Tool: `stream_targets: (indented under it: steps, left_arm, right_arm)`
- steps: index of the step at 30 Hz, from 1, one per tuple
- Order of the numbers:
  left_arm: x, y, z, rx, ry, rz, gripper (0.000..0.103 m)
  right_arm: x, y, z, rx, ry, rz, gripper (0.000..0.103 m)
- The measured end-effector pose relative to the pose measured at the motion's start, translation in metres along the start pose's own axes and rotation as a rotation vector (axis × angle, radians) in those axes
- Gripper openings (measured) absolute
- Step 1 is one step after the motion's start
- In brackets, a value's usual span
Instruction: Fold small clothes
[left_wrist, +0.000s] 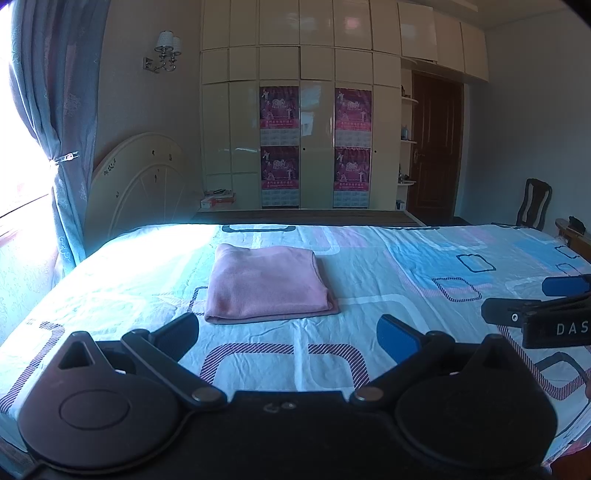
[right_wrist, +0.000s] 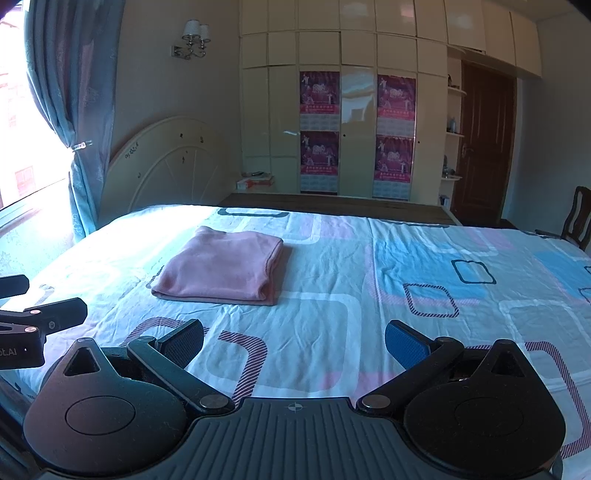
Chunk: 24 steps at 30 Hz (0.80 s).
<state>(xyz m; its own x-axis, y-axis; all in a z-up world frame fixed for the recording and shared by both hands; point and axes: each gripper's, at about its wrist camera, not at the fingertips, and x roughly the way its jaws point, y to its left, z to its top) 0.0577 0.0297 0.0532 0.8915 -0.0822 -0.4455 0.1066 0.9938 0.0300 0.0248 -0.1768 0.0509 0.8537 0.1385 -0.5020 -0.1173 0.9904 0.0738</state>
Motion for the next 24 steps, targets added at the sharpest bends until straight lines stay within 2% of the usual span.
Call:
stream_targets:
  steps: [24]
  left_arm:
    - [0.0000,0.0012,0.0018,-0.021,-0.012,0.024,0.099]
  right_arm:
    - [0.0036,-0.0011,0.0018,-0.008,0.009,0.016,0.103]
